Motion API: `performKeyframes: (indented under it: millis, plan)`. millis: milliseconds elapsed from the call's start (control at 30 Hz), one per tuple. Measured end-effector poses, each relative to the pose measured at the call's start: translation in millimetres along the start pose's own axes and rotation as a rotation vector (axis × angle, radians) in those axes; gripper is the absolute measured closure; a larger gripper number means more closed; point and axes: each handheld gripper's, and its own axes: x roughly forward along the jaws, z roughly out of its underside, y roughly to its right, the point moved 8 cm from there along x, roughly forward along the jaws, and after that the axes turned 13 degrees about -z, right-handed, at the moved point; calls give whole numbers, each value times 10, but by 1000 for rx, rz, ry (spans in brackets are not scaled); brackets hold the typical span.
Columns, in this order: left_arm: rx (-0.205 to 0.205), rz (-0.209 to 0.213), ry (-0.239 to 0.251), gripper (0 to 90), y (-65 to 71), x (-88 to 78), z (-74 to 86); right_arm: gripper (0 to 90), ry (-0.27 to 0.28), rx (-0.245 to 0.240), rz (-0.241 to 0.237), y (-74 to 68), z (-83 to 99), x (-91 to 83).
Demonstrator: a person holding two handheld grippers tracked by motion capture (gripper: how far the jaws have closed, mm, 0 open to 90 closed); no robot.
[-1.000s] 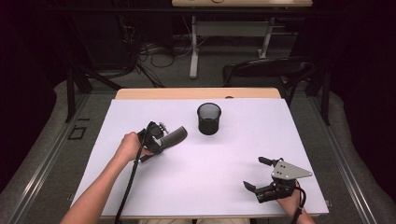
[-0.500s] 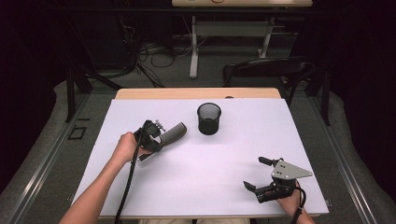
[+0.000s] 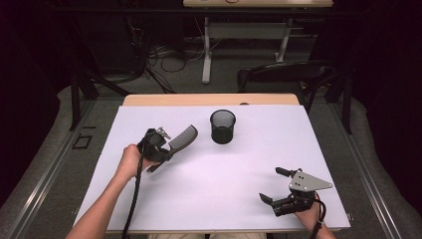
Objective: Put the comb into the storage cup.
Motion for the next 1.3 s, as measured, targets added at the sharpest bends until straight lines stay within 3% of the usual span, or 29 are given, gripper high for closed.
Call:
performKeyframes:
  millis: [700, 1300]
  plan:
    - [-41, -20, 106, 724, 68, -72, 24, 2, -3, 6, -1, 1, 9, 8]
    - [-113, -51, 225, 724, 43, -110, -4, 2, -2, 5, 1, 2, 8, 2]
